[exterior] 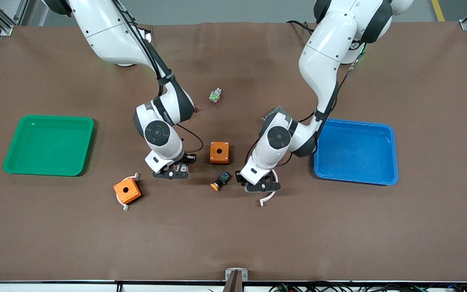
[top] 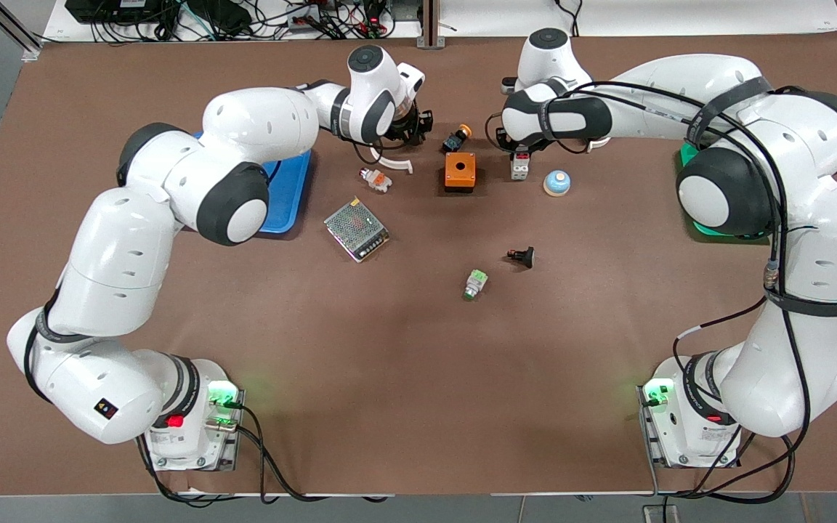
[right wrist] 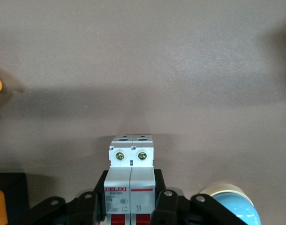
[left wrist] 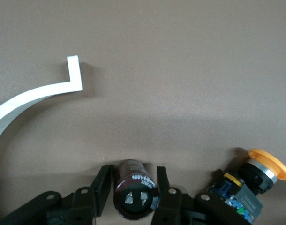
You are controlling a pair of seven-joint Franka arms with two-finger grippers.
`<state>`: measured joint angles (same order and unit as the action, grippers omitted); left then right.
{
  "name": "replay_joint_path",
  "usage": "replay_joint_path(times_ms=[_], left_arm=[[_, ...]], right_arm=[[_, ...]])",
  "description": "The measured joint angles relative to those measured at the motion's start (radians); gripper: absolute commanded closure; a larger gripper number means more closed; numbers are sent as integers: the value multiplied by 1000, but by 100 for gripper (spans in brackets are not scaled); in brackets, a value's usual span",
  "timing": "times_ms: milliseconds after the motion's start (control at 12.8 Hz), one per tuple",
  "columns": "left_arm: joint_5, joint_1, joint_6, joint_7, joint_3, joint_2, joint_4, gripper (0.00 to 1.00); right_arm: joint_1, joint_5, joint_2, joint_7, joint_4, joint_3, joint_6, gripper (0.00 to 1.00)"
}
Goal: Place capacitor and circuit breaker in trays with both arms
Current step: 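Close the left gripper on the capacitor while the right gripper grips the breaker, then carry the capacitor toward the blue tray while the right gripper carries the breaker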
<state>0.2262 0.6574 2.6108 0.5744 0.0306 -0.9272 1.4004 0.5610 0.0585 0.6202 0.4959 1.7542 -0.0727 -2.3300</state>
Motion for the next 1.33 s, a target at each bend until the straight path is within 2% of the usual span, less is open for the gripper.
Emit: replay_joint_path(times_ms=[156, 390, 546, 936, 1170, 1326], left_arm=[[0, 0, 0, 0, 9, 0, -3, 54], [0, 0, 0, 0, 15, 1, -7, 85], [0, 0, -4, 1, 15, 2, -10, 97], [0, -12, -144, 15, 35, 52, -28, 100], [-2, -98, -326, 15, 50, 149, -34, 100], [-7, -180, -487, -24, 51, 212, -33, 93]], right_arm=[[-2, 0, -4, 0, -24, -3, 0, 99], [-22, -1, -55, -22, -70, -14, 80, 99], [-78, -1, -116, -121, -81, -19, 166, 99], [-252, -1, -223, -365, -80, -23, 306, 99], [-355, -2, -288, -502, -50, -25, 360, 99], [-424, -6, -341, -611, -11, -26, 383, 99]])
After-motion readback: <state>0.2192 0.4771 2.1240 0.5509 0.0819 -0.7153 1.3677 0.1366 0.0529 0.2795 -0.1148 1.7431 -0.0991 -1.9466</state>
